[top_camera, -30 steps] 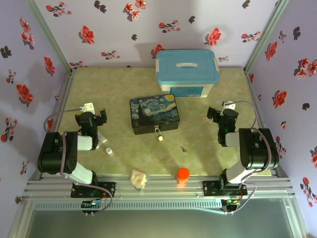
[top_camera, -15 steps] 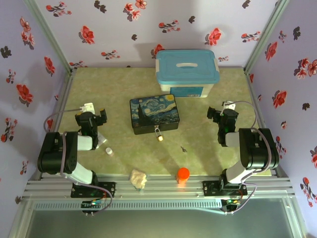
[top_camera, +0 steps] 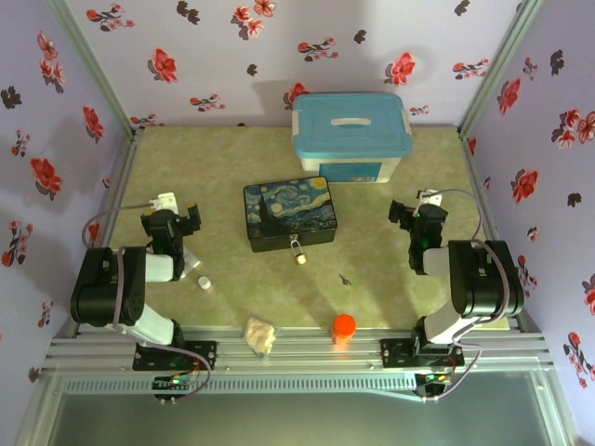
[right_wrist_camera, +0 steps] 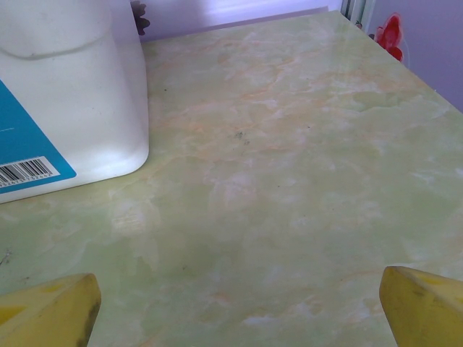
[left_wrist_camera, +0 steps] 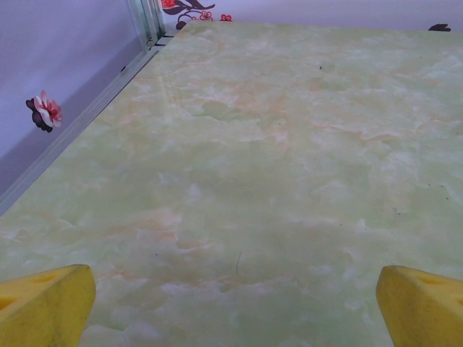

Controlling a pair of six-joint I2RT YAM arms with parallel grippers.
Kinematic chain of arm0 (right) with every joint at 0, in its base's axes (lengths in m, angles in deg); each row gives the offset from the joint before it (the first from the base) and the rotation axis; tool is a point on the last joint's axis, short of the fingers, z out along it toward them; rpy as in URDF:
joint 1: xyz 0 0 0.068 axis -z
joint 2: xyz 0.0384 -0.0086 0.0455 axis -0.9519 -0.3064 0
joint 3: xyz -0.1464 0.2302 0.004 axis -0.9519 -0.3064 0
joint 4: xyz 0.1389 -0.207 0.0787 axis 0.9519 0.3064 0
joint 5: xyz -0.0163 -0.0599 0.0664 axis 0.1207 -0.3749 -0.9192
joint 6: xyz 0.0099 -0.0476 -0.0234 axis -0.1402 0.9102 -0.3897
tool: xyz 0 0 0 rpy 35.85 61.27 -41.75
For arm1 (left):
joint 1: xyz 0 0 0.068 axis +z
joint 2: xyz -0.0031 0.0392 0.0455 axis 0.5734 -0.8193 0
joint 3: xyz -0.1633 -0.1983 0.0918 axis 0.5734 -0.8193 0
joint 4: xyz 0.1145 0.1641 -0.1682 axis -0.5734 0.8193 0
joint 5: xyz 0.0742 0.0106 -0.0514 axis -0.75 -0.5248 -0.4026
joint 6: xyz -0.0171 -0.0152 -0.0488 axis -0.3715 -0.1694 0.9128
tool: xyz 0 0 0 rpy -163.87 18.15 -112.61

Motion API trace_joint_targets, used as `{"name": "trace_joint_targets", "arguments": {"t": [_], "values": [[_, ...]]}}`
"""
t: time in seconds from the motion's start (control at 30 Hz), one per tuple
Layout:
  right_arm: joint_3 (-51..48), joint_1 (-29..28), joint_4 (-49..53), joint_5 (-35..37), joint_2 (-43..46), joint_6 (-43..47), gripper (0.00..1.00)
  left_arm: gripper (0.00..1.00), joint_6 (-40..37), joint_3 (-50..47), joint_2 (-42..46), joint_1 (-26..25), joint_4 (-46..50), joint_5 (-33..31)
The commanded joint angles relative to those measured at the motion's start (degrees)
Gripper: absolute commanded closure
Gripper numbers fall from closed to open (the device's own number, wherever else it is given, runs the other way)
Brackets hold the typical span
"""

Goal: Unlock the padlock with the key

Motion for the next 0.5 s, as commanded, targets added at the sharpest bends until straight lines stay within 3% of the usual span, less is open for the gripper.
{"name": "trace_joint_targets", "arguments": {"t": [0.0,0.2,0.33,0.4,0.47], "values": [[0.85,-0.01,2.26,0.41,3.13,1.1,0.01,0.0,-0.43,0.47,1.58,0.34,-1.29,-0.27],[4.35,-0.35,14.15,-1.52,10.05,2.13,0.01,0.0,0.26,3.77,13.4,0.36,13.41,-2.65],[7.65,-0.63,26.78,-1.44,18.3,-4.06,0.01,0.0,12.52,4.95,22.05,0.41,18.99,-3.16],[9.2,-0.47,33.1,-2.19,21.87,-12.05,0.01,0.0,19.7,7.96,24.7,0.4,24.86,0.5],[10.57,-0.21,38.43,-7.46,24.51,-16.77,0.01,0.0,24.1,9.03,25.57,0.4,25.27,8.94]]}}
